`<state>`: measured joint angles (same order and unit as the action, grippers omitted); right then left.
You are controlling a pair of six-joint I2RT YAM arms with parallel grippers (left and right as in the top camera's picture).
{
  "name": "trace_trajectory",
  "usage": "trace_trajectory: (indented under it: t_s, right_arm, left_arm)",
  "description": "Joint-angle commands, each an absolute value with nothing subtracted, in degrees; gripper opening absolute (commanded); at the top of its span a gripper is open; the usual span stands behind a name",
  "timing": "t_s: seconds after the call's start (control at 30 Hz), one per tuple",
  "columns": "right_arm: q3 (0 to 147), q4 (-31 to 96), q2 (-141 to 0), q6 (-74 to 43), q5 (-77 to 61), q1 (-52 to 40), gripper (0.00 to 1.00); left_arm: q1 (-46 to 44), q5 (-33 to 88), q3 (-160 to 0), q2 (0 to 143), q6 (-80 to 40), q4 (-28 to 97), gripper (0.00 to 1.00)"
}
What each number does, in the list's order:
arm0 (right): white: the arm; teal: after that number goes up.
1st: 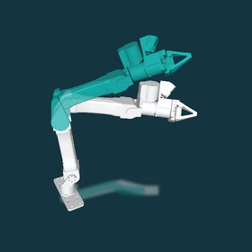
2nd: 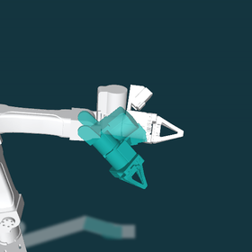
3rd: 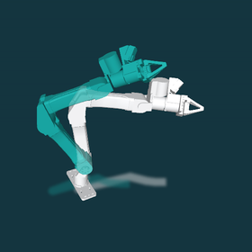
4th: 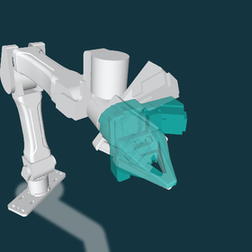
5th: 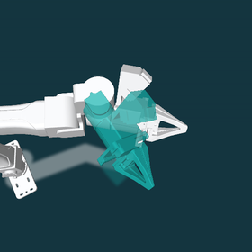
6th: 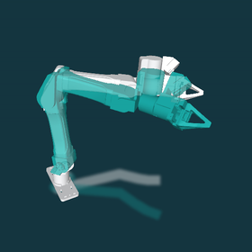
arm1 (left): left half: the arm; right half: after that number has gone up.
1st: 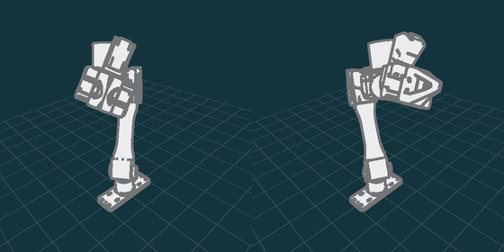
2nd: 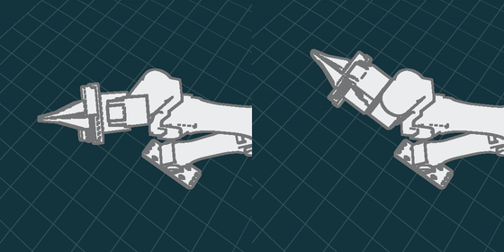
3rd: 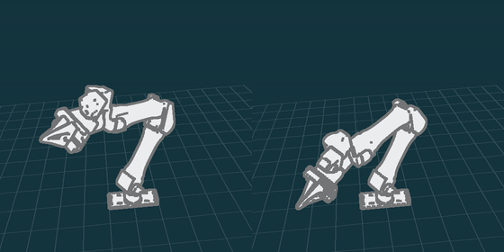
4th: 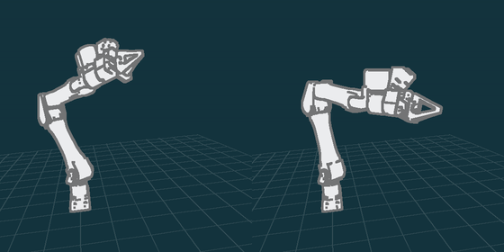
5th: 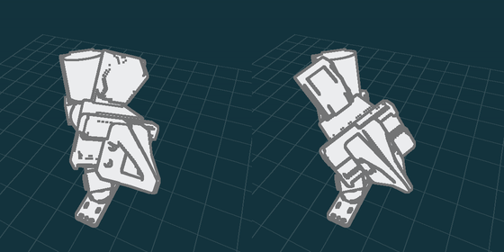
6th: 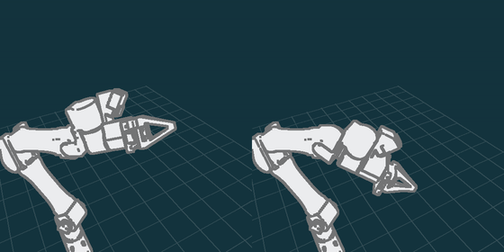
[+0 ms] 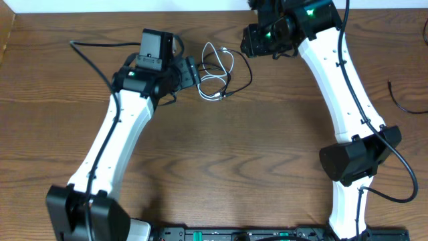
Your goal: Untangle cables
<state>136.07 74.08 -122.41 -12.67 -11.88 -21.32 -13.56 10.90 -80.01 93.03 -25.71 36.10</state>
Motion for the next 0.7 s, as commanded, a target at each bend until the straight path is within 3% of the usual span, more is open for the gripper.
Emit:
trace_trajectory:
  t_s: [0.0, 0.37, 0.67]
  right_arm:
    - [135.9, 73.9, -123.2, -14.4, -7.6, -18.6, 0.52]
    - [134.1, 75.2, -123.3, -14.3, -7.6, -13.9, 0.54]
    - [127.6, 72.9, -123.3, -14.3, -7.6, -13.9, 0.55]
  left_arm:
    - [-14.9, 16.3, -79.6, 98.0, -25.8, 32.5, 0.78]
    - [-19.0, 16.4, -79.6, 110.8, -31.5, 11.7, 0.79]
    - [-19.1, 5.3, -79.6, 113.6, -34.9, 8.6, 0.79]
